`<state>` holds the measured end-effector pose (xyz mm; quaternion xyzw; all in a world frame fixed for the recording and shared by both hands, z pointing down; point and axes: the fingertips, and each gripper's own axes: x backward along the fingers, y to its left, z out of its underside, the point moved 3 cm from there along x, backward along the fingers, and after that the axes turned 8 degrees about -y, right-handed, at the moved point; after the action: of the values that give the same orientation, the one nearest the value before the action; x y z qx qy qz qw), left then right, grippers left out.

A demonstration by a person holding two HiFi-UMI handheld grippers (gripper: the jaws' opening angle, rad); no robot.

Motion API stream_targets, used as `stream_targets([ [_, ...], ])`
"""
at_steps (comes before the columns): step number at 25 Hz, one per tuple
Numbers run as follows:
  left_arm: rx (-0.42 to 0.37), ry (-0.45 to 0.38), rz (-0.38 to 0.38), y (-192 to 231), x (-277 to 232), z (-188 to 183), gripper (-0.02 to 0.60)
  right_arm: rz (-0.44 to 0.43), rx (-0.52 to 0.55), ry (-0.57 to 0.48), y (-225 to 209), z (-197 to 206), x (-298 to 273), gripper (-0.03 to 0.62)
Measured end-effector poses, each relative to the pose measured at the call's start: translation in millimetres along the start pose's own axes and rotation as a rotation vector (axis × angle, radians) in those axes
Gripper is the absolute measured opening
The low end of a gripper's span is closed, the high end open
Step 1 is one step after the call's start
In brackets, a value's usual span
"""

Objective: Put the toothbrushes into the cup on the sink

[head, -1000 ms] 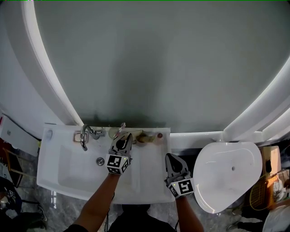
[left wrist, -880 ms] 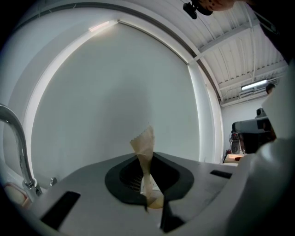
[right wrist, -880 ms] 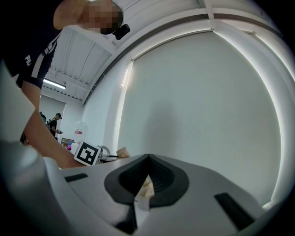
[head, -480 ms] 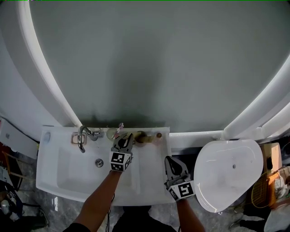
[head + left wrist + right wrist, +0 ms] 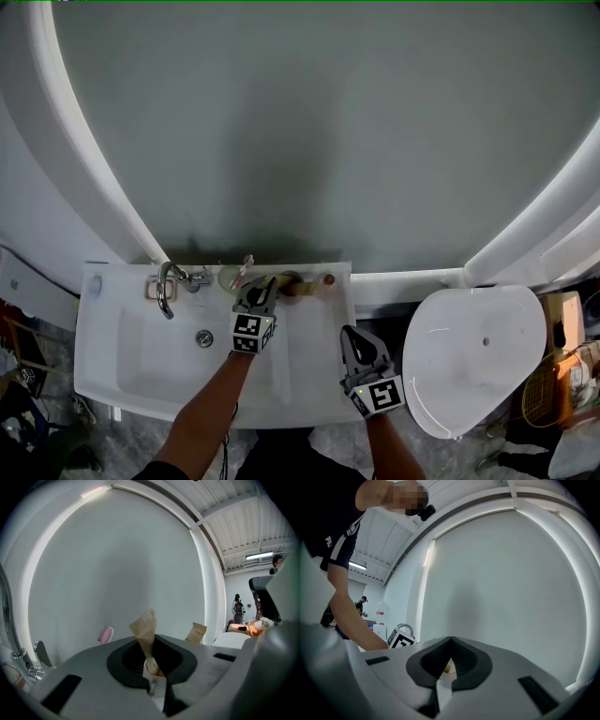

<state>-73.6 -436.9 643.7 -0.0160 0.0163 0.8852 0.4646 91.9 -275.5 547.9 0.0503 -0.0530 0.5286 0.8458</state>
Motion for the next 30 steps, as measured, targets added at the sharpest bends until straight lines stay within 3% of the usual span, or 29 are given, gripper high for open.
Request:
stream_targets([
  [26,-0.001,0.045,0.061,-10,-9,12,0.048,-0.01,-0.017,0.048,4,8,-1,0.028],
  [28,0.005,0.04,0.077,-12,-8,11,0.073,-0.019,-0.012,0.011,4,6,-3,0.026],
  [30,0.008,0.035,0.085,-14,-7,10,0.166,-0.024,-0.013,-0.004,5,5,-4,0.027],
])
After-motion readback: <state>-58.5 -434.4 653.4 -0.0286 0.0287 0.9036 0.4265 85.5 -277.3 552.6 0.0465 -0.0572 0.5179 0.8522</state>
